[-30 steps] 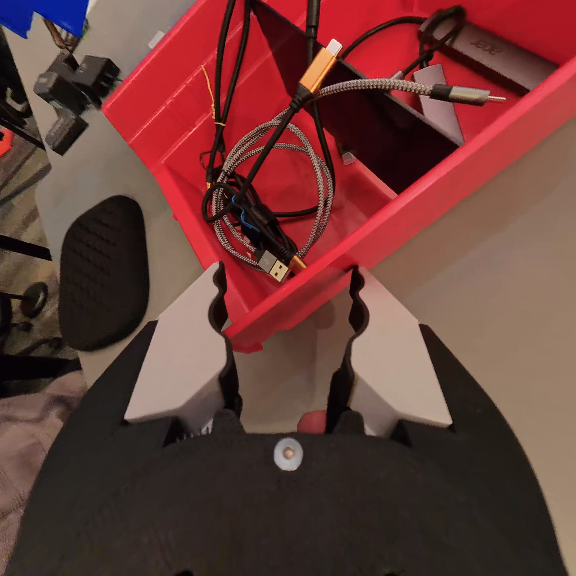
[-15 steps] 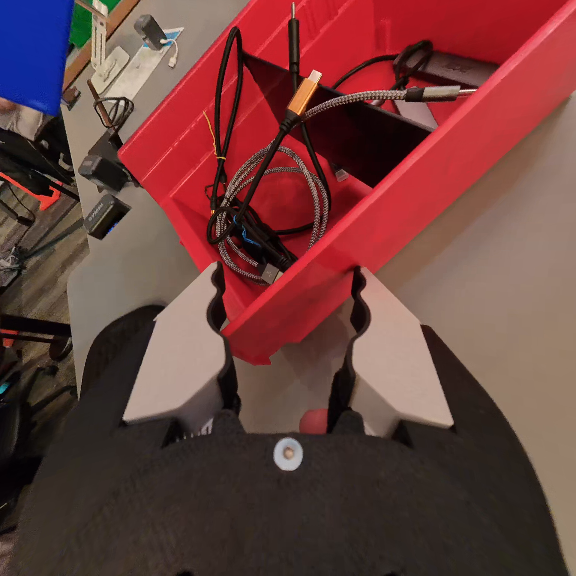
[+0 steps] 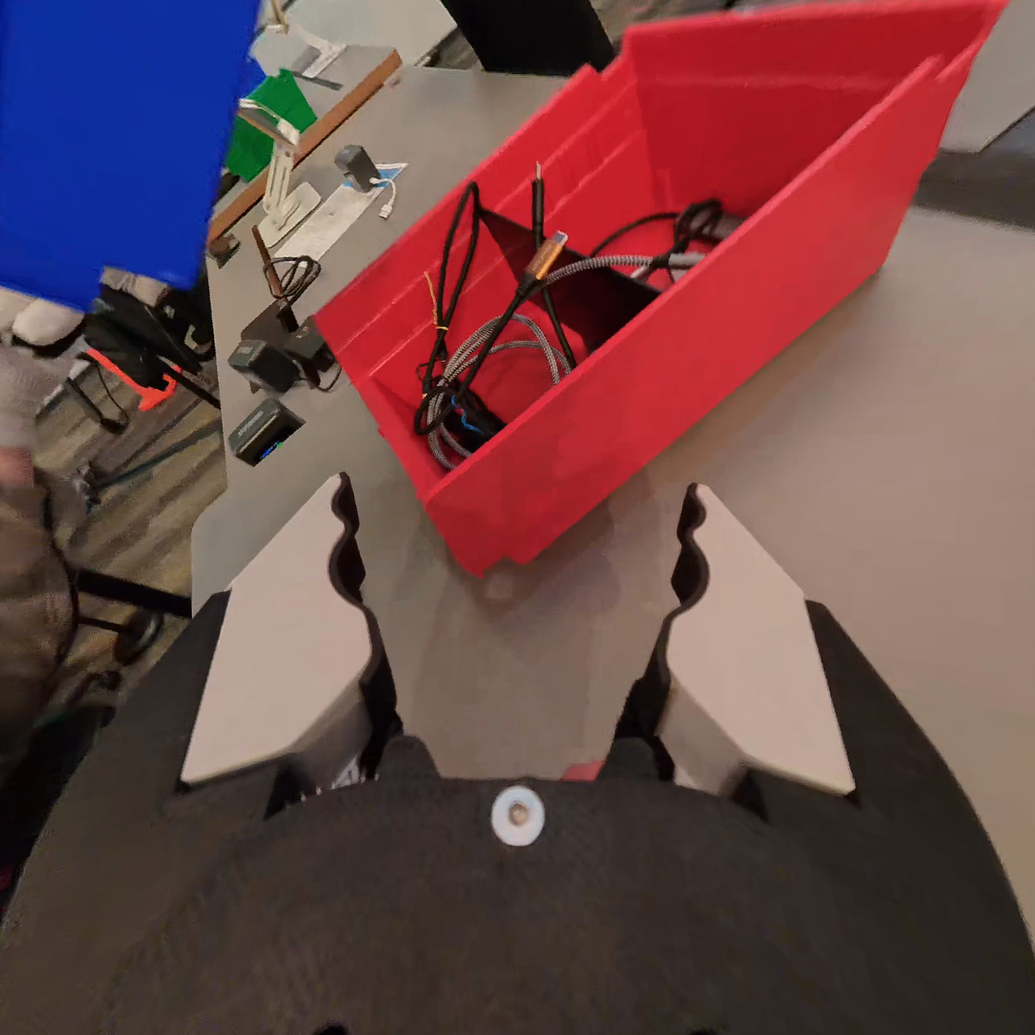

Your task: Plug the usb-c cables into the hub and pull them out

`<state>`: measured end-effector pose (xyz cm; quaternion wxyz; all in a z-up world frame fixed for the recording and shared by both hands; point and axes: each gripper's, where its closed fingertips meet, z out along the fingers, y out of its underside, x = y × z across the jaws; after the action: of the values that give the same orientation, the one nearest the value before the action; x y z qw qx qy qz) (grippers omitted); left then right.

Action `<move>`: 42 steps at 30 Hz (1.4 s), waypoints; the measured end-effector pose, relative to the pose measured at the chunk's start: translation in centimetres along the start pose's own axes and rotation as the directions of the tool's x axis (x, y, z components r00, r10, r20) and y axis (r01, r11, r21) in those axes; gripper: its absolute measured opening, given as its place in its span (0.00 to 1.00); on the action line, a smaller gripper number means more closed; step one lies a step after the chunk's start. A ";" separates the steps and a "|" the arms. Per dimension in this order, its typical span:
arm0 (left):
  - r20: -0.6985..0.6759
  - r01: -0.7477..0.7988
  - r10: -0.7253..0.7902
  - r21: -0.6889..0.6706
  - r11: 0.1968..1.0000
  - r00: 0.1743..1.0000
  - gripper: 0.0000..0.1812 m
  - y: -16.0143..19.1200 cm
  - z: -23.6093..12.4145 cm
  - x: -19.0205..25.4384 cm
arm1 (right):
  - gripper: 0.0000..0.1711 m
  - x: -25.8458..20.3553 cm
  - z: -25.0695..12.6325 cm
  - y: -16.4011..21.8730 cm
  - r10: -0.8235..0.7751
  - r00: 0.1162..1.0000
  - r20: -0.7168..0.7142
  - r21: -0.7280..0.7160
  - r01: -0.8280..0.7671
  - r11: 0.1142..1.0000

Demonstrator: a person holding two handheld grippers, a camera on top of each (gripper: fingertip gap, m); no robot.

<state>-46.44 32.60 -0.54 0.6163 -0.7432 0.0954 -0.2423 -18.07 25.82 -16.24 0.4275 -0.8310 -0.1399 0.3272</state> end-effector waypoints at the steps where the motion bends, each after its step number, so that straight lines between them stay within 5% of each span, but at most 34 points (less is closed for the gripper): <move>1: -0.013 -0.016 0.016 0.007 1.000 1.000 0.04 -0.3 0.0 1.1 | 0.68 -0.2 -1.7 -0.2 -0.037 0.999 0.003 0.004 0.037 0.999; 7: -0.129 -0.140 0.144 0.044 0.989 0.981 0.04 -1.5 -0.1 11.0 | 0.73 -3.2 -13.8 -2.9 -0.153 0.987 0.047 0.182 0.142 0.973; 12: -0.281 -0.166 0.158 -0.006 0.986 0.947 0.04 1.7 0.8 21.1 | 0.76 -6.6 -22.4 -2.9 -0.154 0.985 0.073 0.364 0.117 0.924; 17: -0.455 -0.218 0.167 -0.061 0.974 0.875 0.04 6.4 1.7 32.1 | 0.76 -6.5 -28.4 1.7 -0.205 0.961 -0.187 0.420 0.267 0.867; 29: -0.661 -0.253 0.000 -0.287 0.924 0.750 0.05 21.4 10.2 52.1 | 0.68 8.1 -37.9 10.4 0.100 0.869 -0.485 0.341 0.082 0.937; 42: -0.626 -0.261 -0.085 -0.439 0.860 0.775 0.07 31.3 16.5 59.8 | 0.67 20.3 -41.5 16.3 0.230 0.826 -0.514 0.240 -0.119 0.964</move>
<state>18.02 13.67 -18.23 0.3447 -0.7482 0.3901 -0.4113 23.81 0.82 -20.46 0.4979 -0.8520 0.0953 0.1312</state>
